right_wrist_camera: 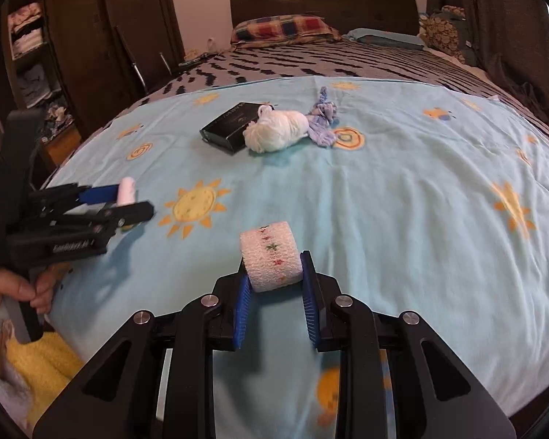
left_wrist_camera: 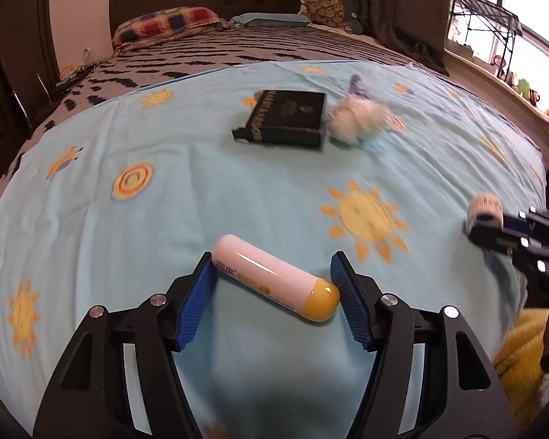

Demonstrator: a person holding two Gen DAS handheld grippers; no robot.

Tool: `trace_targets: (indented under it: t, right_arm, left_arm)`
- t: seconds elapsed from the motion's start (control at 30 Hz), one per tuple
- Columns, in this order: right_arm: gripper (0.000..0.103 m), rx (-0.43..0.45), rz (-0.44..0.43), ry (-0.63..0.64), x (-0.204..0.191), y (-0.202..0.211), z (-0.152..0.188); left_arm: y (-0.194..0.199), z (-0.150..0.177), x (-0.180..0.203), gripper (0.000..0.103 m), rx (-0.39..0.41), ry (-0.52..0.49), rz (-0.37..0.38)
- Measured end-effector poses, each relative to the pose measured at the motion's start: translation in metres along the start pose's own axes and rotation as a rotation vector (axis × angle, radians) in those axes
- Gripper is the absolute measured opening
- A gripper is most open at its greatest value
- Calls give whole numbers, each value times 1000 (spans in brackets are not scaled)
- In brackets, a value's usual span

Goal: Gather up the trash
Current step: 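Lower tube and tape roll into the bin and open both tools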

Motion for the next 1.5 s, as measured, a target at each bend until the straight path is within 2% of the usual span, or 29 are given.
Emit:
trace_targets:
  t: [0.1,0.3,0.47,0.6,0.8,0.97,1.07,1.3,1.5]
  right_arm:
    - [27,11,-3,-11,-6,15,11]
    - [27,33,-36,-23,-23,40,36]
    - [27,28,-36,-19,-32,60,63]
    - [27,-21,-13,-33,-29,62,92]
    - [27,-132,-36,-124,-24,47,146]
    - [27,-236,-33,-162,-19,21,185]
    - [27,-269,-8,-167,-14,4,200]
    - [27,-313,7,-191,-2,-34,231]
    - [27,-325,11,-239,5,-45,239]
  left_arm:
    - [24,23,5,62,8,24,-18]
    - [71,62,19,61,44,57,5]
    - [105,89,39,61,48,58,76]
    - [112,118,57,61,-2,46,130]
    - [81,165,81,61,-158,46,188]
    - [36,202,100,61,-248,-38,169]
    - [9,221,109,61,-301,-29,192]
    - [-27,249,126,61,-368,-13,218]
    - [-45,265,130,62,-406,20,237]
Point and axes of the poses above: each gripper's, at about its wrist camera, not at the fingertips, and y roughly against the way its jaws point, x to its right, z to its underside, the point moved 5 cm from there along -y, roughly the way its jaws point, and after that the axes turned 7 degrees about -z, right-handed, at the moved point
